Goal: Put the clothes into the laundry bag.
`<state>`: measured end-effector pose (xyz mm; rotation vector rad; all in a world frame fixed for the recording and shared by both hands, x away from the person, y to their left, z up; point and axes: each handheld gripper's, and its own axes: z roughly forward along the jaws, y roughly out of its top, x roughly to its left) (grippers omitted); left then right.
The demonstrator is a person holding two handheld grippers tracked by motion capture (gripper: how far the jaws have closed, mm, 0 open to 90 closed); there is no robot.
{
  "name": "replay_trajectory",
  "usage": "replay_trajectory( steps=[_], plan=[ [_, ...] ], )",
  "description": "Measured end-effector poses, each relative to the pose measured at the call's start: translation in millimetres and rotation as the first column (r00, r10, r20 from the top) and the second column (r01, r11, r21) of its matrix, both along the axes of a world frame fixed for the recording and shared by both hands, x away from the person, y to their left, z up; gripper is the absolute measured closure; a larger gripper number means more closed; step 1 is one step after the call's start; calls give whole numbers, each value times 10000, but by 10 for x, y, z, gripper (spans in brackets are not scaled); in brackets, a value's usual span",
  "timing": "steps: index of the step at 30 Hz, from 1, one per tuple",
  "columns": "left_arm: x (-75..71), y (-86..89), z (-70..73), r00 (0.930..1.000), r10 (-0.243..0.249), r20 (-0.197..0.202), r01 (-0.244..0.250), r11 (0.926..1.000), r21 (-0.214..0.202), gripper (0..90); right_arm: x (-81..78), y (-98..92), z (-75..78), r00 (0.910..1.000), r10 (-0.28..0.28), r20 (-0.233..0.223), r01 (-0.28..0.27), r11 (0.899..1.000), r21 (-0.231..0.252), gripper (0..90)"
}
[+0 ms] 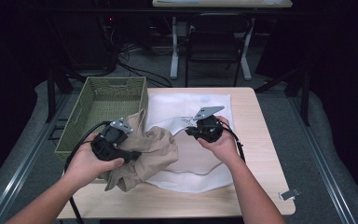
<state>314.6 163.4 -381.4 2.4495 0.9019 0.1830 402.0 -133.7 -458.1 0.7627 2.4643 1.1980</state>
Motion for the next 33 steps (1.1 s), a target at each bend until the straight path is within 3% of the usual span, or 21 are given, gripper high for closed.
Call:
replay_trajectory(
  steps=[15, 33],
  plan=[
    [-27, -115, -53, 9996, -286, -10, 286, 9995, -160, 623, 49, 30, 78, 10000, -1, 81, 1, 10000, 53, 878],
    [-68, -286, -172, 9979, -645, -94, 641, 9973, -349, 625, 58, 89, 57, 9999, 63, 159, -62, 10000, -23, 878]
  ],
)
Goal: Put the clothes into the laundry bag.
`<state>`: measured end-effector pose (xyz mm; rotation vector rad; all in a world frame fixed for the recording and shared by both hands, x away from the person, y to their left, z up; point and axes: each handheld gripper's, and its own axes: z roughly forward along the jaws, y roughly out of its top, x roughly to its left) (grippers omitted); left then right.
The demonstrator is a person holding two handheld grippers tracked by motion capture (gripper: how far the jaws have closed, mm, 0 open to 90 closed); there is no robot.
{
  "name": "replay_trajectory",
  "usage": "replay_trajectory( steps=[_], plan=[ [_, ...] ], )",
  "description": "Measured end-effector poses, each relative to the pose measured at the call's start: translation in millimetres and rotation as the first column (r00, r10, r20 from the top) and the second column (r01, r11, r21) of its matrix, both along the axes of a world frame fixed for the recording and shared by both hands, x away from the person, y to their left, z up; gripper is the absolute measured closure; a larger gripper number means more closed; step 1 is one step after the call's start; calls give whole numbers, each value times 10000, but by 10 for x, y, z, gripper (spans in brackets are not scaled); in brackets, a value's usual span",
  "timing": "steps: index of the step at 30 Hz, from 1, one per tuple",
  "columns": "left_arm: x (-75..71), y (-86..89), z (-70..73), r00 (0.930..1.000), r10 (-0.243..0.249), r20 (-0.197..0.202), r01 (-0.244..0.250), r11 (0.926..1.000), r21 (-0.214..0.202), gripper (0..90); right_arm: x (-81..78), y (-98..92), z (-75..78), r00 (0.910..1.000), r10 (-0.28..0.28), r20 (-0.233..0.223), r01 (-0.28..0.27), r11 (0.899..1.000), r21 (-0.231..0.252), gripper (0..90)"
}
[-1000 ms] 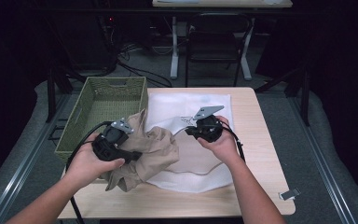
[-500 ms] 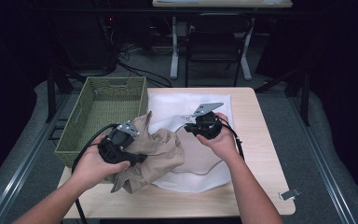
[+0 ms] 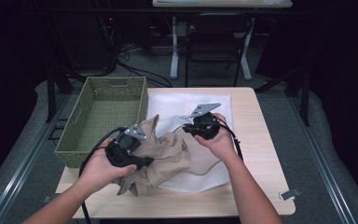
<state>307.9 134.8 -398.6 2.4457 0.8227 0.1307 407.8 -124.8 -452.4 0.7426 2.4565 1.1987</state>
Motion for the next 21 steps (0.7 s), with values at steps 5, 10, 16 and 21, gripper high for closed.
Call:
replay_trajectory(
  steps=[5, 10, 16, 21],
  plan=[
    [0, -33, -54, 10000, -57, -51, 57, 10000, -30, 625, 0, 2, 0, 10000, 26, 33, -26, 10000, 2, 878],
    [7, -68, -99, 9999, -97, -95, 96, 9999, -96, 625, -3, 0, -2, 10000, 14, 47, -14, 10000, 8, 878],
    [23, -104, -170, 9998, -132, -162, 128, 9997, -202, 625, -19, 0, -2, 10000, -5, 51, 6, 10000, -25, 878],
    [31, -140, -219, 9996, -173, -236, 168, 9996, -215, 625, -27, 11, -3, 10000, 0, 62, 1, 10000, -55, 878]
  ],
)
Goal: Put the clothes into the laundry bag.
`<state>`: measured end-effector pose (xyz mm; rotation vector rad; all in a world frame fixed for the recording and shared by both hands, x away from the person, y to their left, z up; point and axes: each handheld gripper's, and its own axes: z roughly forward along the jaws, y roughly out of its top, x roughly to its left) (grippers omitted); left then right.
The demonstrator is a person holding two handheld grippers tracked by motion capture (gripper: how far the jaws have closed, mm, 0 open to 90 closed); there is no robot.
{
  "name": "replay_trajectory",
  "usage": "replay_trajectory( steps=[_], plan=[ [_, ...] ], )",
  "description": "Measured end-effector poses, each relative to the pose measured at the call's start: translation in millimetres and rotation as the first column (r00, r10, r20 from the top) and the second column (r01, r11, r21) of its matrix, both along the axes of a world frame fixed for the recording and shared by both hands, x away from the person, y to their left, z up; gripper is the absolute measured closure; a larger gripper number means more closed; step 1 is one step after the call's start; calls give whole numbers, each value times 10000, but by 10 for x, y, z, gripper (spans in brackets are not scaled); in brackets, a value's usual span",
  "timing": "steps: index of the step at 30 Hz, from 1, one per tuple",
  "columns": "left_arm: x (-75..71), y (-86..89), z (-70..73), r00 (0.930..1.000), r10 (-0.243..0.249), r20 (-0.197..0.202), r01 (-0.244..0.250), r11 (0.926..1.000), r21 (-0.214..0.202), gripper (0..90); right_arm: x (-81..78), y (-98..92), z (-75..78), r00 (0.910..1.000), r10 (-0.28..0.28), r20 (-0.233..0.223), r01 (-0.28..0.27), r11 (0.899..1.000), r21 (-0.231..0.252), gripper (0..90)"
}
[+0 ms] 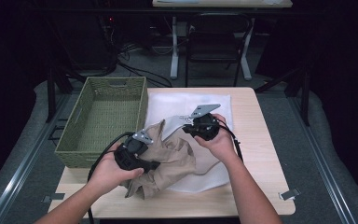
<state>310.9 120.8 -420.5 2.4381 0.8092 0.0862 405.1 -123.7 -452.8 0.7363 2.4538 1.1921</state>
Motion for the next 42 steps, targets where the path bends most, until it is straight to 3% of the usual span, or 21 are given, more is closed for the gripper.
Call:
replay_trajectory(
  steps=[22, 42],
  plan=[
    [-73, -144, -98, 9990, -399, 199, 397, 9991, 115, 627, -7, -1, -13, 10000, 6, 23, -6, 10000, 3, 878],
    [-63, -388, -293, 9970, -769, -79, 769, 9970, 31, 628, -8, -9, -23, 10000, 30, -21, -29, 9999, 99, 878]
  ],
)
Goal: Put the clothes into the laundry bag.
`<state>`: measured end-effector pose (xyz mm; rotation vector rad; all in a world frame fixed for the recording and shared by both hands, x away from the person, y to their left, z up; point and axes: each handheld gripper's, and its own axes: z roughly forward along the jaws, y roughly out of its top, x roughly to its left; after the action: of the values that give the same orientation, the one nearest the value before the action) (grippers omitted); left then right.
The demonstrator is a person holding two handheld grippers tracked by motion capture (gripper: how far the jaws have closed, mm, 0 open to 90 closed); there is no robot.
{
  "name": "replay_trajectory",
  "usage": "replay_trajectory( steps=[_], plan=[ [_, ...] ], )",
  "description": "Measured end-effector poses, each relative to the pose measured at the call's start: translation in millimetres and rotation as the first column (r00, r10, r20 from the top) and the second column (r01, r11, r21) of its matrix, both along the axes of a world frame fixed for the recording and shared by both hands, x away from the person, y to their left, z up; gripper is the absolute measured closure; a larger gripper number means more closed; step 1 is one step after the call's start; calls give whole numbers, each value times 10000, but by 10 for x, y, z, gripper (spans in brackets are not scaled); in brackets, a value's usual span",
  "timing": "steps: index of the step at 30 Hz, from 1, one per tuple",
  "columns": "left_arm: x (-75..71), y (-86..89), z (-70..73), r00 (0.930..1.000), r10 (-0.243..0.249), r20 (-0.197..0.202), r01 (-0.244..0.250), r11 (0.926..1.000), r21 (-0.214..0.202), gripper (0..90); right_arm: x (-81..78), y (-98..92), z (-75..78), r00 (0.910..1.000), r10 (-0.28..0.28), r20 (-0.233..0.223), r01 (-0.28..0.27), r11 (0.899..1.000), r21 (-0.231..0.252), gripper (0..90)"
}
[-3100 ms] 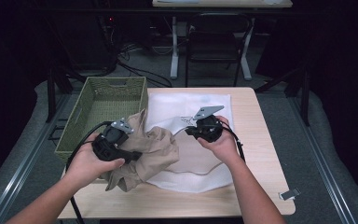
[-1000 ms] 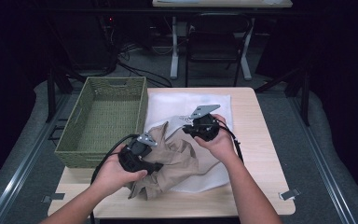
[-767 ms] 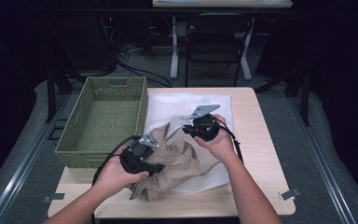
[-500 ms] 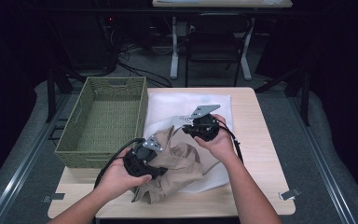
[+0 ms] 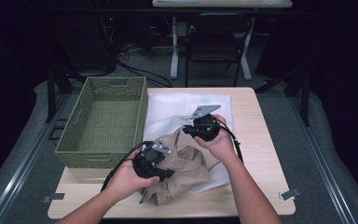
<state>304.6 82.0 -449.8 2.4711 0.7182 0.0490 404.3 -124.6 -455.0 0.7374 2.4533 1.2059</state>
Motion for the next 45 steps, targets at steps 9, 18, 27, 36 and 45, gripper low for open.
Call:
replay_trajectory(
  steps=[9, 18, 27, 36, 45],
  plan=[
    [-32, -83, -22, 9997, -243, -41, 243, 9997, -64, 629, 1, -3, 3, 10000, -6, 3, 6, 10000, 37, 878],
    [-36, -177, -61, 9987, -516, 38, 516, 9986, -74, 629, 2, -7, 7, 10000, -10, 31, 10, 10000, 80, 878],
    [2, -167, -131, 9992, -391, 5, 391, 9992, -26, 630, -5, -7, 13, 10000, 3, 70, -3, 10000, 60, 878],
    [58, -137, -166, 10000, -48, -36, 48, 9999, -140, 630, -12, -4, 12, 10000, 21, 94, -21, 10000, 24, 878],
    [137, -105, -173, 9995, 288, -91, -291, 9991, -312, 630, -24, -8, 16, 9999, 34, 127, -34, 10000, 35, 877]
  ],
)
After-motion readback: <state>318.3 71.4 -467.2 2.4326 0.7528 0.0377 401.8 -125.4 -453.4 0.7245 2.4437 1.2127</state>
